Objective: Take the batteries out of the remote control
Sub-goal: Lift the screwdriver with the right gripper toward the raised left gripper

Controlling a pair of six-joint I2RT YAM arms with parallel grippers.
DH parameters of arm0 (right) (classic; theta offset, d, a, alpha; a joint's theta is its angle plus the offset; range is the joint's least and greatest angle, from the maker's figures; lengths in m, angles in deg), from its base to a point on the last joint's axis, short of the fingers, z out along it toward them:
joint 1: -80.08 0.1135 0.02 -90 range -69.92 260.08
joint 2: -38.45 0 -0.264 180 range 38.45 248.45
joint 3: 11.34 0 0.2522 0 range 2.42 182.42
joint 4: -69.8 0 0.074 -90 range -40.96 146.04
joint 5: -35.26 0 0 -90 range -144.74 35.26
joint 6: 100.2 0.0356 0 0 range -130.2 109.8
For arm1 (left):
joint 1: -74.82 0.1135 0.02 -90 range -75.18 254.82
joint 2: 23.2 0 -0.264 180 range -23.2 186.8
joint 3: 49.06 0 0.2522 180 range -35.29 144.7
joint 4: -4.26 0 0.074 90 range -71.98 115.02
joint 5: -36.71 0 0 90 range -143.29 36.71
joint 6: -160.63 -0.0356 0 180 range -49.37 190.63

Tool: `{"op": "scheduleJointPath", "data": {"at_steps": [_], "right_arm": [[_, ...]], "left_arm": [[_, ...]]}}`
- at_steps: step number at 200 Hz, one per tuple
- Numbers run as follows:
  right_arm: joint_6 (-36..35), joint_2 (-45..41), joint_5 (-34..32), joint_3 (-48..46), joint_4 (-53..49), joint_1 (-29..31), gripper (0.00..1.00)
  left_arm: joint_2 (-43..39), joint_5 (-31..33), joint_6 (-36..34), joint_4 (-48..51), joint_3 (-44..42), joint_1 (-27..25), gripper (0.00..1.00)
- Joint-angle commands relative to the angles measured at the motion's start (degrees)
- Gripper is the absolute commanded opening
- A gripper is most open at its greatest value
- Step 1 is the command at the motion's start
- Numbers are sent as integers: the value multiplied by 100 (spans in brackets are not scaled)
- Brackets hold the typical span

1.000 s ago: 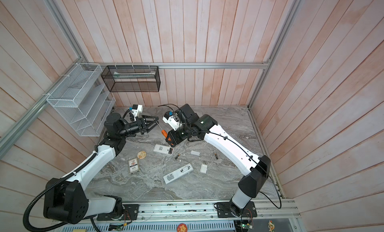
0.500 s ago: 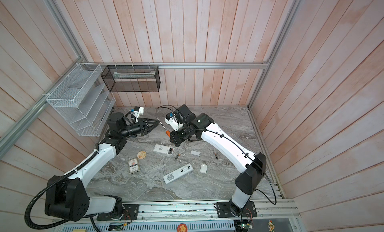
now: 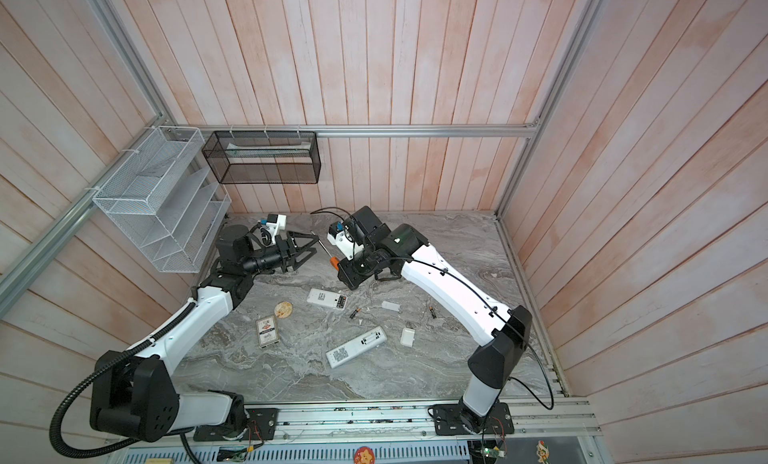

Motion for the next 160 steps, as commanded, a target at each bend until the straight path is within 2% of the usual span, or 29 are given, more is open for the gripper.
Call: {"op": "scheduleJointPath", "data": {"at_steps": [1,40,85,133,160], "right_arm": [[-136,141,-80,258,-148,93,13],[-203,233,-159,428,-208,157,13],[-294,359,-247,571,-319,217,13],[-334,416,-271,596,-345,234,13],[-351,470,-264,638,-359,242,13]], "left_arm": [[47,44,49,-229,92,-28,72],[195,77,144,-209,98,-41,49],[311,161,141,-79,158,-57,39],[352,232,83,65,181,-64,34],[378,197,110,25,176,-64,19]]}}
